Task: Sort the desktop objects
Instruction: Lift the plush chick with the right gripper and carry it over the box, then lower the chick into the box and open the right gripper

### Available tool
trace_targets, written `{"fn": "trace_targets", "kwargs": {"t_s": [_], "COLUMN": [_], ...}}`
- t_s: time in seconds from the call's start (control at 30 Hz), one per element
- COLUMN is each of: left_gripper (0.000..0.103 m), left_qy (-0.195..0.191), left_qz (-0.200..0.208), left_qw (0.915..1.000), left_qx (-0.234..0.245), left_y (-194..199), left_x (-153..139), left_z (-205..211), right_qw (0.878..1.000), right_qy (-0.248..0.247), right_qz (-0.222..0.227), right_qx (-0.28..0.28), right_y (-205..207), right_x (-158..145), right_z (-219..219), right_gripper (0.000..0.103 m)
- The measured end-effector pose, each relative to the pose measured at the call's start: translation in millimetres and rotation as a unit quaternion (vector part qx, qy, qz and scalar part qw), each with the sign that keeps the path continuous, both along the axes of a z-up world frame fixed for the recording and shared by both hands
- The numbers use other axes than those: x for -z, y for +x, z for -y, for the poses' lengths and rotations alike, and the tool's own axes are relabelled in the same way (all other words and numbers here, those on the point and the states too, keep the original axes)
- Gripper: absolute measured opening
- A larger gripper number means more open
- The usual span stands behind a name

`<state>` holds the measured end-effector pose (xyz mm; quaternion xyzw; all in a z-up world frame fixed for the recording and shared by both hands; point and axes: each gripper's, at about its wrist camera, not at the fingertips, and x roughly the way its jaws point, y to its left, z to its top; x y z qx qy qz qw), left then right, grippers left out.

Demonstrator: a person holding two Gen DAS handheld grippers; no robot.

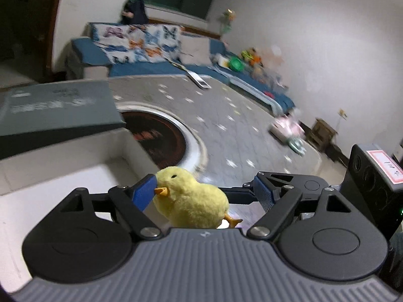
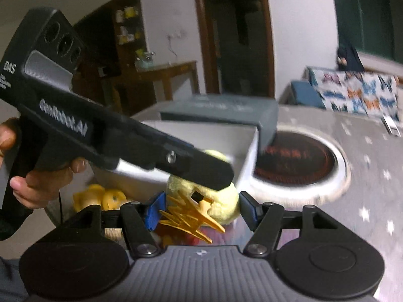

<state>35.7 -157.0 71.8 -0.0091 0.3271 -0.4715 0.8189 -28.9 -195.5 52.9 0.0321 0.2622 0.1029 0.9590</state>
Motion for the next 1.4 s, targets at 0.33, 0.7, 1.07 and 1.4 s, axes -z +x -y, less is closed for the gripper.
{"fn": "trace_targets", "kwargs": {"t_s": [0.33,0.7,1.07,1.4], "left_gripper": [0.083,0.083,0.083,0.083], "left_qy": [-0.028,-0.022,-0.016,-0.019], "left_qz": [-0.071,-0.117,-0.113,-0.092], "left_qw": [0.9942,0.9873,0.9855,0.9850], "left_qx": [-0.076,-0.105,-0.126,-0.145], "left_y": [86.0,117.9,113.8,96.0], "left_x": [24.8,67.4,77.7,67.6], "left_z": [-34.0,-47.9,-63.3,-86.4], "right_qw": [0.999,0.992,0.990,0.989], "right_qy": [0.008,0.028,-0.043,-0.064], "right_qz": [-0.010,-0.104,-0.118,-0.120], "right_qx": [-0.045,-0.059,-0.069,-0.066], "right_y": [96.1,164.2,167.2,165.0], "right_x": [-6.9,23.1,38.3,42.2], "right_z": [-19.3,-21.9,-42.8,-51.3], "right_gripper": [0.065,0.064,0.065,0.066]}}
